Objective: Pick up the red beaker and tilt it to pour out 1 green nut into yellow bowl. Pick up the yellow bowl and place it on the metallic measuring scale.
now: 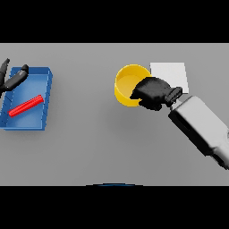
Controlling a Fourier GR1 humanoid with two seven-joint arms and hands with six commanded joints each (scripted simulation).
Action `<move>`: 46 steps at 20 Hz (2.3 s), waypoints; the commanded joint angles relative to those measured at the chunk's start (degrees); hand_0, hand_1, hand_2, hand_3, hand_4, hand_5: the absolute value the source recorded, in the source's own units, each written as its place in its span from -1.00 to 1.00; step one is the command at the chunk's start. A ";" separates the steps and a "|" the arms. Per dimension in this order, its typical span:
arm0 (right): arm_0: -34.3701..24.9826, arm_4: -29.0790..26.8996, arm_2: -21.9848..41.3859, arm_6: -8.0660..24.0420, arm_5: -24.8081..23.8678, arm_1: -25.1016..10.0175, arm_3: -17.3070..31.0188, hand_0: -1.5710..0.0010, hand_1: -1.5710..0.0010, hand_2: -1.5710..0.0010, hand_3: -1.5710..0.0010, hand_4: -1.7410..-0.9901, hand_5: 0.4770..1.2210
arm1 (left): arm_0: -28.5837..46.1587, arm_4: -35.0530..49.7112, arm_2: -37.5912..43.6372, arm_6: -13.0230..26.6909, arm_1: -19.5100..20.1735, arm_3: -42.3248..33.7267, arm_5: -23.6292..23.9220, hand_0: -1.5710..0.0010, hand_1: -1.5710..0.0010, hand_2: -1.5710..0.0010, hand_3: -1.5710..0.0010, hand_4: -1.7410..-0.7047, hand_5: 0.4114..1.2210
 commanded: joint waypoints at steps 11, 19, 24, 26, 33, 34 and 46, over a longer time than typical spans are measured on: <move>-2.38 0.60 -4.73 -0.16 -5.01 -2.37 6.92 -1.00 -1.00 -0.95 -0.47 -1.00 1.00 | 0.51 0.74 0.50 1.27 1.26 -1.98 0.59 1.00 1.00 1.00 1.00 0.95 -0.24; -4.65 2.11 -7.71 -2.54 -12.64 -3.56 20.68 -1.00 -1.00 -0.96 -0.46 -1.00 1.00 | 0.53 0.82 0.42 2.77 1.61 -2.57 0.86 1.00 1.00 1.00 1.00 0.96 -0.20; -6.33 2.71 -8.90 -3.61 -16.55 -1.85 30.47 -1.00 -1.00 -0.86 -0.61 -1.00 1.00 | 1.20 0.59 0.09 2.44 1.57 -3.28 1.26 1.00 1.00 1.00 1.00 0.96 -0.25; -6.93 2.23 -9.66 -4.20 -16.90 -1.26 33.10 -1.00 -1.00 -0.83 -0.68 -1.00 1.00 | 0.84 0.59 0.06 3.37 1.77 -3.33 1.30 1.00 1.00 1.00 1.00 0.96 -0.26; -8.24 1.40 -11.22 -5.10 -16.24 0.42 39.16 -0.80 -1.00 -0.74 -0.89 -1.00 1.00 | 1.46 0.70 0.16 2.66 1.73 -3.22 1.23 1.00 1.00 1.00 1.00 0.96 -0.26; -8.33 1.45 -11.19 -4.94 -16.18 0.68 39.10 -0.79 -1.00 -0.75 -0.82 -1.00 1.00 | 1.84 0.80 0.10 2.64 1.66 -3.40 1.41 1.00 1.00 1.00 1.00 0.96 -0.25; -9.12 2.43 -10.73 -7.03 -14.75 -0.18 41.22 0.81 0.69 0.52 0.43 -0.28 -0.02 | 0.15 0.52 0.12 2.31 0.86 -0.86 -0.36 1.00 1.00 1.00 1.00 0.97 -0.28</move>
